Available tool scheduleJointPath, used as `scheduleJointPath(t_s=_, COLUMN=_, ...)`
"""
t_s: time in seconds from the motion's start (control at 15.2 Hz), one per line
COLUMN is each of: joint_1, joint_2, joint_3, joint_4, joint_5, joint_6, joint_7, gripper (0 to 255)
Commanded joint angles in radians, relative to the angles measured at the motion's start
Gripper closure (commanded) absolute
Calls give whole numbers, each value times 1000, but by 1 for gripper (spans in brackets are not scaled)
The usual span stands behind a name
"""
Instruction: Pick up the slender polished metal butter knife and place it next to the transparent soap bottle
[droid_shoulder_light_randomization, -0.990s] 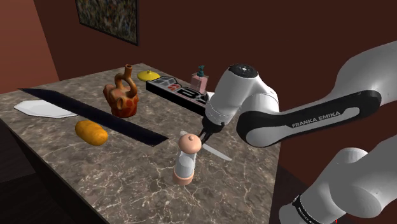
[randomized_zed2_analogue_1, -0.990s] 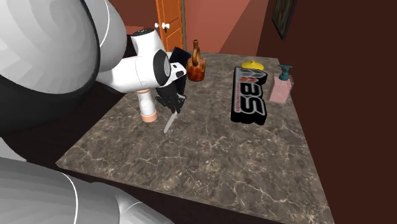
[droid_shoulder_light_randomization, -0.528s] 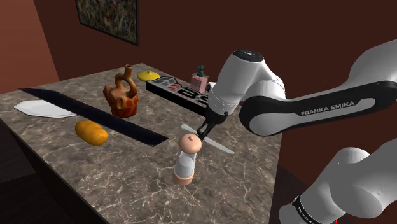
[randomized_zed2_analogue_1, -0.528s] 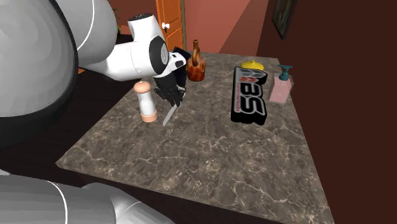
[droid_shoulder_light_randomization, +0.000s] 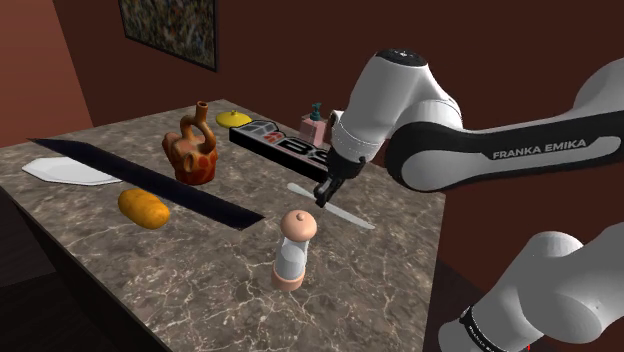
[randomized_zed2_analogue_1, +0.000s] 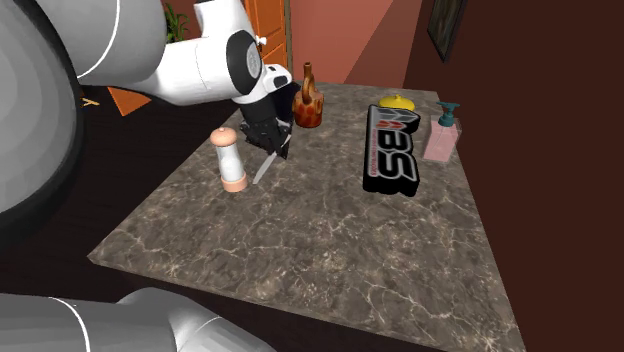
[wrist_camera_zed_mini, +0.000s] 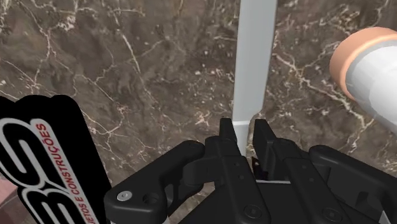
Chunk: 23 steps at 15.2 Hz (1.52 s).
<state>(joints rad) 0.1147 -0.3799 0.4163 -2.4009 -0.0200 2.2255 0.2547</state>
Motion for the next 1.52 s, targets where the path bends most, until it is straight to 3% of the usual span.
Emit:
scheduleJointPath(t_s=0.0, joint_1=1, joint_2=-9, joint_3=-5, joint_4=22, joint_5=4, joint_6=-30, joint_7=-6, gripper=255)
scheduleJointPath(t_s=1.45, joint_1=-1, joint_2=-43, joint_3=-38, joint_4=288, joint_5=13, joint_6=-327, joint_7=-52, gripper=255)
